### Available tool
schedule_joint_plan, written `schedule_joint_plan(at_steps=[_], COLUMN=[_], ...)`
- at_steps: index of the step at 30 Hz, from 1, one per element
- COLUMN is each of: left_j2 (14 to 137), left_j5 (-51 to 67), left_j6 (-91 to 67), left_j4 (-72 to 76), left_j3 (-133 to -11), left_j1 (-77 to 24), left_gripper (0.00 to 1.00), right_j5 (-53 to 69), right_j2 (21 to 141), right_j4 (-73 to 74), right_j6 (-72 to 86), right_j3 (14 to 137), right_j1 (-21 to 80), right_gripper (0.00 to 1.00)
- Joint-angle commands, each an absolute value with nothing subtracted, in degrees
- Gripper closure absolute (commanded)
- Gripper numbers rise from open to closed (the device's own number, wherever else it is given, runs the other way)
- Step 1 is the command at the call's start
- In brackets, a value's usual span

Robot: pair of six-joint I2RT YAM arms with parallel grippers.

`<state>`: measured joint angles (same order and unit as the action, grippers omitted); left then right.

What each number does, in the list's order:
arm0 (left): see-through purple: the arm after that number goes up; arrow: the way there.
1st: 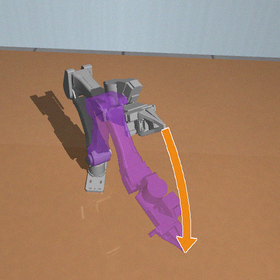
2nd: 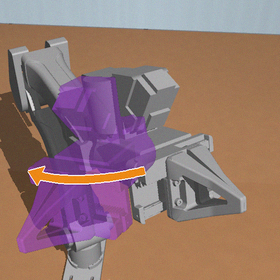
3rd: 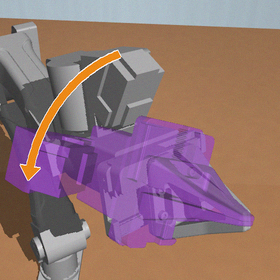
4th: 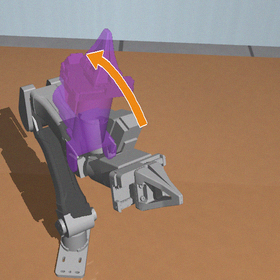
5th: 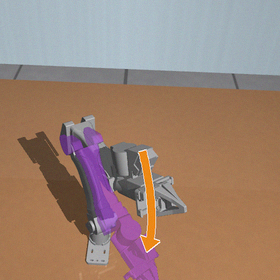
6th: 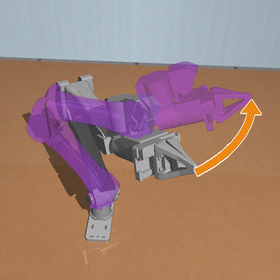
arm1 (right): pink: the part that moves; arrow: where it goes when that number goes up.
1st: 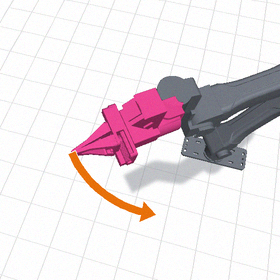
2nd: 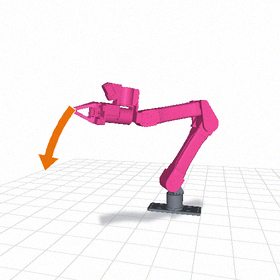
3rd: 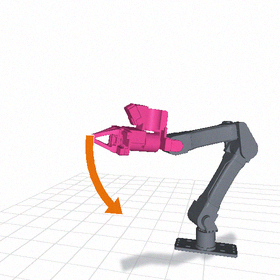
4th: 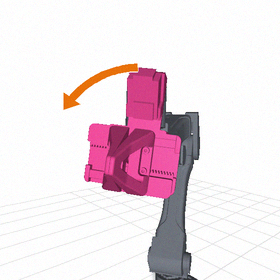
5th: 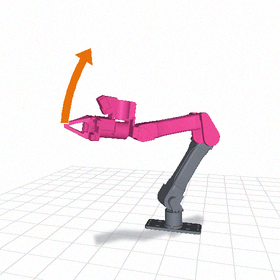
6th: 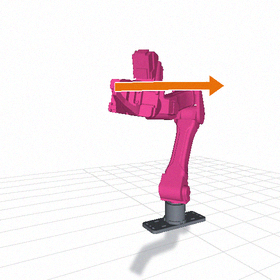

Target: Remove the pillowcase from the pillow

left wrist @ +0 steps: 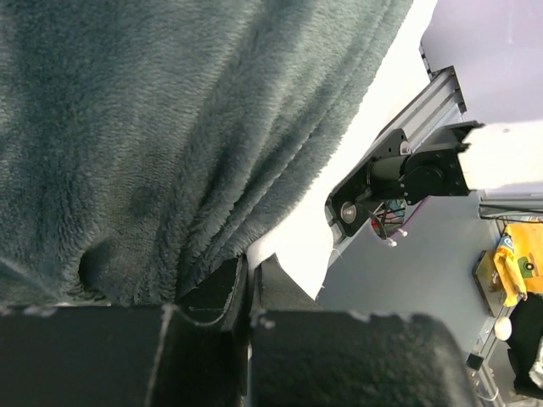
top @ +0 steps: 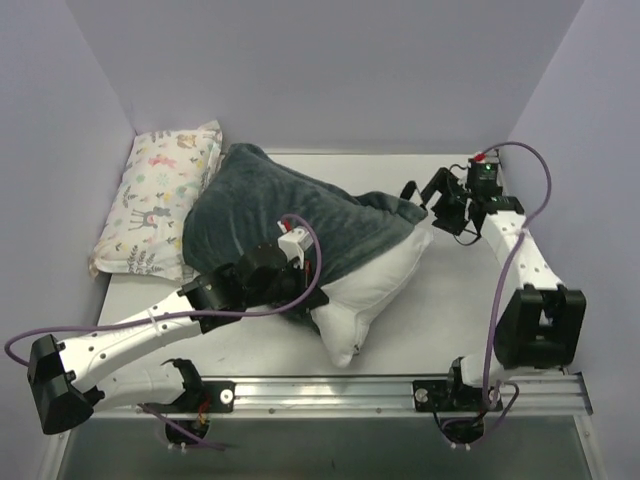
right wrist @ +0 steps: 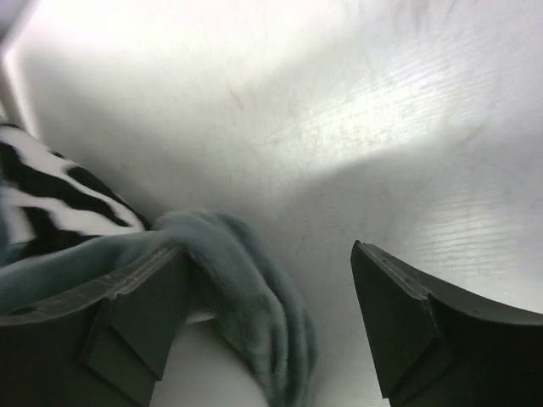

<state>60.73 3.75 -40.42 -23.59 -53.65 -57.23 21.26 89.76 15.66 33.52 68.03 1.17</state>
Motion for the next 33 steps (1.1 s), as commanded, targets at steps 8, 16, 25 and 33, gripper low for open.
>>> schedule_joint_plan(at_steps=[8, 16, 25, 33], left_j2=[65.6, 67.1, 67.3, 69.4], left_j5=[0.7, 1.3, 1.8, 4.7], left_j6=[-43.8, -44.2, -43.4, -39.7], left_j4=[-17.6, -15.8, -16.8, -21.6], left_j3=[-50.6, -50.2, -50.6, -51.3], left_j1=[-57.8, -58.4, -59.3, -64.9], left_gripper=[1.00, 1.00, 1.00, 1.00], right_j5=[17.1, 17.0, 17.9, 18.8], right_j2=[68.8, 68.1, 76.3, 94.4], right_j4=[16.7, 22.9, 25.0, 29.3], right_j6=[33.6, 22.6, 18.6, 18.2], right_j3=[62.7, 64.4, 66.3, 89.6], right_j1=[-2.6, 10.6, 19.5, 19.8], right_gripper=[0.17, 0.16, 0.48, 1.00])
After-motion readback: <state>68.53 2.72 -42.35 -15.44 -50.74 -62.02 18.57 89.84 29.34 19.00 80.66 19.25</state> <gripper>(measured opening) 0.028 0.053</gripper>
